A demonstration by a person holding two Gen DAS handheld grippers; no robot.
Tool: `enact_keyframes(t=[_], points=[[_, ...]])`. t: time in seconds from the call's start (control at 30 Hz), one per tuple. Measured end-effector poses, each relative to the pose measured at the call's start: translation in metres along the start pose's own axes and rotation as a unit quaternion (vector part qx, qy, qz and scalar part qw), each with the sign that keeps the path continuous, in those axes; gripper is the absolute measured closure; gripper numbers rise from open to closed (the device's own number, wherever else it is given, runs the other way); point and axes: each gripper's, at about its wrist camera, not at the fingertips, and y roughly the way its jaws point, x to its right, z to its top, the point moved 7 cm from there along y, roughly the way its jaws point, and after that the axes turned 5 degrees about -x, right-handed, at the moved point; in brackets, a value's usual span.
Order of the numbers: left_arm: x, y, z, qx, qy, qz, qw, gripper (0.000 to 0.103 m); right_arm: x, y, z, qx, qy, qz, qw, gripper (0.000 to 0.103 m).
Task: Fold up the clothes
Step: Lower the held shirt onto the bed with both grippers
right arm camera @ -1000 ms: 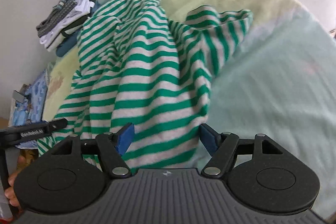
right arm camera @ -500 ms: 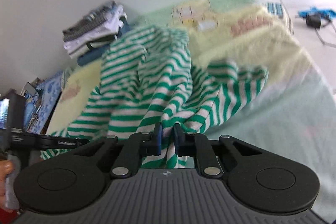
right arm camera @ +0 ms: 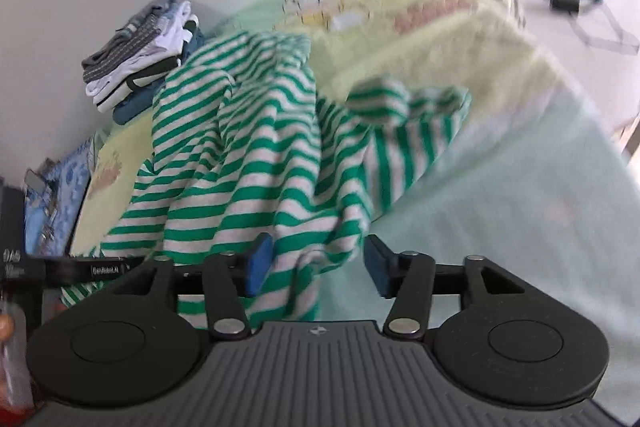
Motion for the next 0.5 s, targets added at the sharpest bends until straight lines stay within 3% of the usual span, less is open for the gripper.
enact_keyframes(t=[0.27, 0.5], points=[[-0.011, -0.001, -0.003, 0.005, 0.001, -0.002, 1.0, 0.066, -0.016, 0.038, -0.001, -0.02, 0.014, -0.004, 1.0, 0.037], [-0.02, -0.002, -0.004, 0.01, 0.002, -0.004, 0.9999, 0.06, -0.019, 0.042, -0.005, 0.014, 0.01, -0.014, 1.0, 0.037]])
